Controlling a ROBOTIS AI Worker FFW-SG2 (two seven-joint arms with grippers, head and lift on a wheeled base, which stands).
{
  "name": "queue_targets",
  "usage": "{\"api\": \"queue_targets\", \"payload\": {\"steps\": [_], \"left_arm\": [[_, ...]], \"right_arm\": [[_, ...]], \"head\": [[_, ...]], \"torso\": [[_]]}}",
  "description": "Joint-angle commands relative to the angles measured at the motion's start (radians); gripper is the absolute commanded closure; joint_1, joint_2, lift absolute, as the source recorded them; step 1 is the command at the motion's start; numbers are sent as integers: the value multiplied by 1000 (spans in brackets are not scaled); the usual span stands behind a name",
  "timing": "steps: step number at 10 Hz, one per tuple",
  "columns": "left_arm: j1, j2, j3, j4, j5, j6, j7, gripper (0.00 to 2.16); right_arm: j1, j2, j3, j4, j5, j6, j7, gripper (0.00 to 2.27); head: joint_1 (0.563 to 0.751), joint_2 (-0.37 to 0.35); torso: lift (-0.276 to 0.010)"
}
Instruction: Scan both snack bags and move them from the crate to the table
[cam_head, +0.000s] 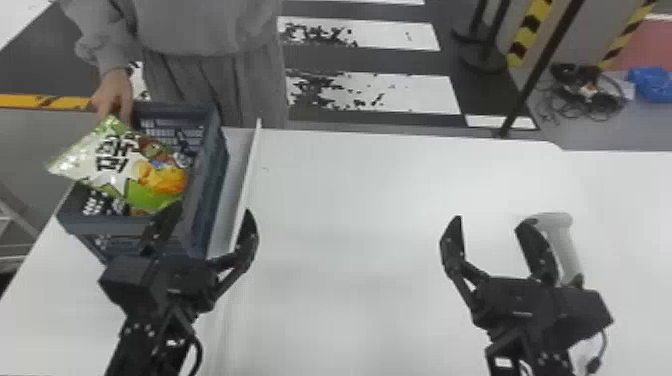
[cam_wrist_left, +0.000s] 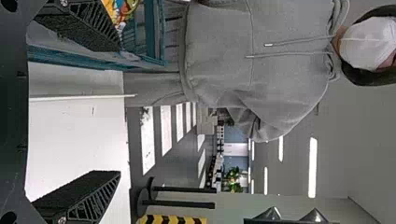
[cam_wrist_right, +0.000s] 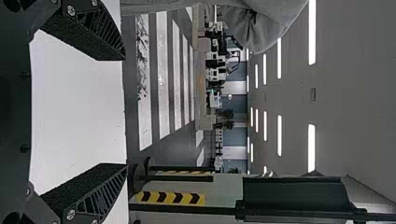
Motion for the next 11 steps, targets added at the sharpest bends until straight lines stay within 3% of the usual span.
{"api": "queue_targets", "payload": {"steps": [1,4,6,8,11], "left_arm": [[4,5,12,-24,4,9,-4,49],[47,4,107,-139,39,76,-53,144],[51,1,164,-171,56,141,-65,144],[51,-2,284,-194,128,230,-116,147],[28,-13,436,-214,223,383,-172,147]], "right_arm": [[-4,-3,-2,-2,-11,-3,1,117],[-13,-2,-3,9,-36,-3,9,117],[-13,-2,8,8,-36,-6,14,117],[-13,-3,9,20,-36,-6,14,117],[-13,0,18,20,-36,-22,29,117]], "head": [[695,-53],[695,-34],[695,2],[695,39],[695,153]], "torso": [[-88],[-88],[-88],[-88],[-88]]}}
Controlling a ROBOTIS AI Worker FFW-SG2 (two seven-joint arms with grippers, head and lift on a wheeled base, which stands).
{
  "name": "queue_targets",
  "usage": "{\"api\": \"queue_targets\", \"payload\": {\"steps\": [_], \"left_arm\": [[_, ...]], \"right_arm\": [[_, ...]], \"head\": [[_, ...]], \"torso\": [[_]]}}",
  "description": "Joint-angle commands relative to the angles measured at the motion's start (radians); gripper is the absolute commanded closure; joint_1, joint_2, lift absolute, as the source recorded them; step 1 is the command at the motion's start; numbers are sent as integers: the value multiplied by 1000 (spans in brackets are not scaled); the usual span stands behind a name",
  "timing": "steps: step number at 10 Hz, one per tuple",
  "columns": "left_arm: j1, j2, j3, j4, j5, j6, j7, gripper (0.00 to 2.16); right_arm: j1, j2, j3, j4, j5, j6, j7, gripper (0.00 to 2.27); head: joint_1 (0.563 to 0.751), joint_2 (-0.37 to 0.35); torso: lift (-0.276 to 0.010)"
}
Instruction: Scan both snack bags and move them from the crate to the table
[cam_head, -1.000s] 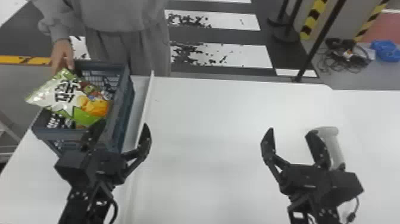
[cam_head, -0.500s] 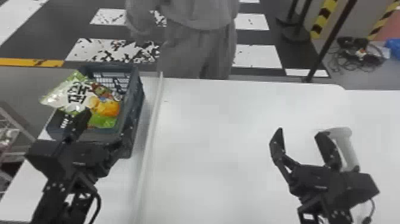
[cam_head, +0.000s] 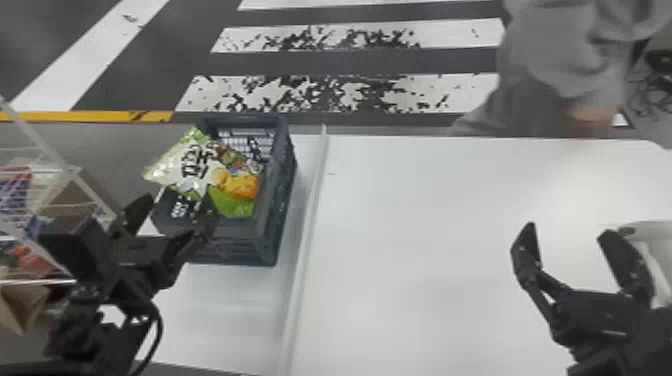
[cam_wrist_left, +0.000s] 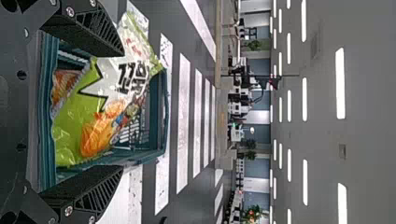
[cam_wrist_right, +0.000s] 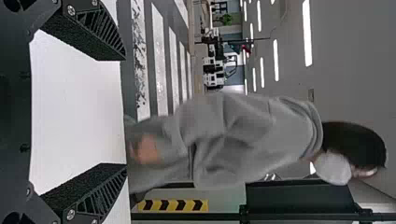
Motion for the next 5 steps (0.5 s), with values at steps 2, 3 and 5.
{"api": "queue_targets", "payload": {"steps": [2,3,5], "left_arm": [[-62,-1,111,1,58,170,-45,147],[-91,4,125,7,55,219,-50,151],[-173,6,151,55,54,277,-51,151]], "right_arm": [[-2,1,9,2,0,-1,4,117],[-2,1,9,2,0,-1,4,117],[-2,3,12,2,0,-1,6,117]], "head": [[695,204],[695,229],[695,253]], "torso": [[-88],[-88],[-88]]}}
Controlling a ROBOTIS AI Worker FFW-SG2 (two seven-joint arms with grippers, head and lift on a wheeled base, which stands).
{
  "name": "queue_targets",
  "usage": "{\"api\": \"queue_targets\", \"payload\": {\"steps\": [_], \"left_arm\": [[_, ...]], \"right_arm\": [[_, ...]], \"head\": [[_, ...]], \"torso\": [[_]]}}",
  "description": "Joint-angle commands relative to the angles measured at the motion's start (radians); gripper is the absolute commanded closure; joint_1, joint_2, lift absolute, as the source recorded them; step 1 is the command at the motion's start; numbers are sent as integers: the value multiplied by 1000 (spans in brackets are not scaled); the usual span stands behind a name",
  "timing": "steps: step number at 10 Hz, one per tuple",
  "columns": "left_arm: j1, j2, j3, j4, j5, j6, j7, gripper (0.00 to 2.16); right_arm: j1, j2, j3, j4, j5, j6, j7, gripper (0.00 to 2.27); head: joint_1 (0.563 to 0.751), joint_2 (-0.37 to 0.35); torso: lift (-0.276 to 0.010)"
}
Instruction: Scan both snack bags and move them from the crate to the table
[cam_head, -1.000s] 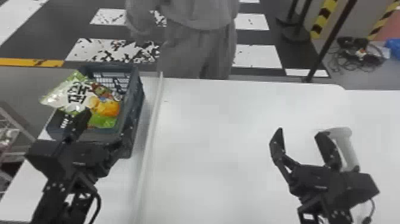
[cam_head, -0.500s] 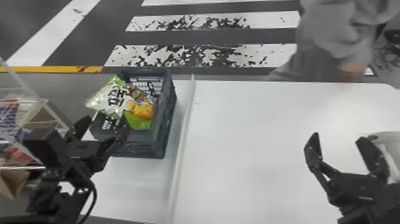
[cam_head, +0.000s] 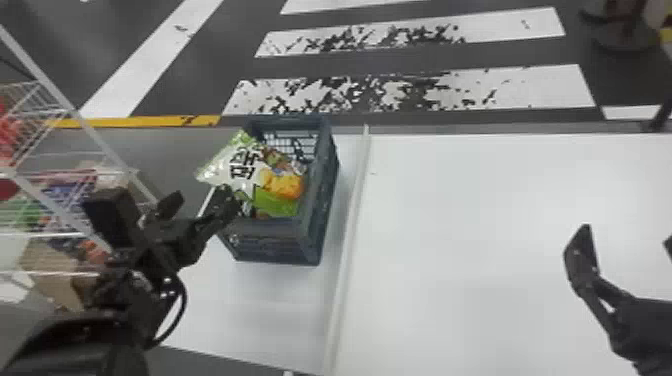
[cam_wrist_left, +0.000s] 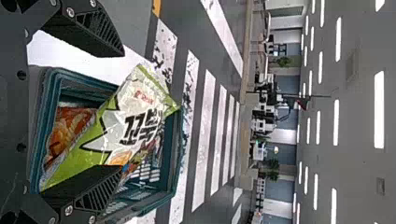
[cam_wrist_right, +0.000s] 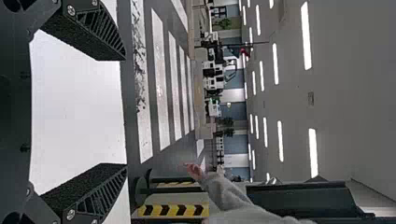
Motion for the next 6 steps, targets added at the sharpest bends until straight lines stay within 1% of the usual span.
{"api": "queue_targets", "payload": {"steps": [1,3,4,5,6], "left_arm": [[-64,8,15,47,1,31,0,151],[-137,38,15,127,0,55,-1,147],[-171,56,9,165,-2,67,-1,144],[-220,58,3,216,-3,77,-9,144],[-265,67,-15,264,-11,77,-15,144]], "right_arm": [[0,0,3,0,0,0,0,117],[5,0,8,-11,0,3,0,117],[5,0,12,-10,10,0,0,117],[5,0,12,-14,10,0,0,117],[17,0,11,-26,10,0,0,117]], "head": [[695,263],[695,287],[695,295],[695,300],[695,305]], "torso": [[-88],[-88],[-88],[-88],[-88]]}}
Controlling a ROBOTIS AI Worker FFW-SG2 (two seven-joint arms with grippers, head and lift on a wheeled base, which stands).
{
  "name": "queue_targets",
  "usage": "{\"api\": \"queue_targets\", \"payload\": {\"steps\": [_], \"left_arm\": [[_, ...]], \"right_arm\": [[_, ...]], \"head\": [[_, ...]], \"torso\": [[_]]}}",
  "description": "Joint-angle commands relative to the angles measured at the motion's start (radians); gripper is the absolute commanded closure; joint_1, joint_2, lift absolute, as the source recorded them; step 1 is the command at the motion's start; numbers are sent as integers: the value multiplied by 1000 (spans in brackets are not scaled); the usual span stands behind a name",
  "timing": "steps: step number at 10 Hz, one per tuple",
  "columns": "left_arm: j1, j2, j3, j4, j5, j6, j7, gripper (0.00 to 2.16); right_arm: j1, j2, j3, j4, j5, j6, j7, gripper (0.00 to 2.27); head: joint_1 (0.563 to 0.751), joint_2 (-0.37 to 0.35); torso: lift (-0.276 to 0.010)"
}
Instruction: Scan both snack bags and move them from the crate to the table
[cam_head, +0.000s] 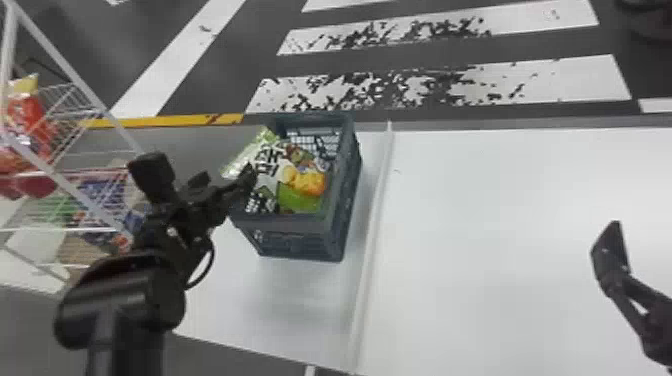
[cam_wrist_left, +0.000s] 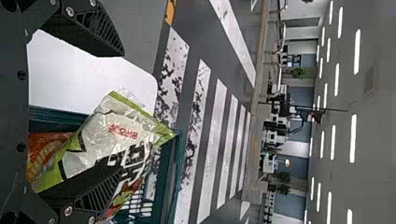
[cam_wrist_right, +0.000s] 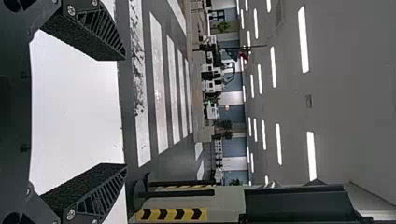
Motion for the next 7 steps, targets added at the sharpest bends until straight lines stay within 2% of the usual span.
{"api": "queue_targets", "payload": {"steps": [1,4,7], "left_arm": [[-64,9,-28,63,-8,1,-7,144],[-115,4,-107,90,-27,22,-5,147],[-107,-4,-143,49,-27,53,-2,147]], "right_arm": [[14,1,1,-16,1,0,0,117],[17,-1,10,-30,3,0,0,117],[31,-2,5,-53,3,3,0,117]], "head": [[695,303],[695,272],[695,231]], "torso": [[-88],[-88],[-88]]}}
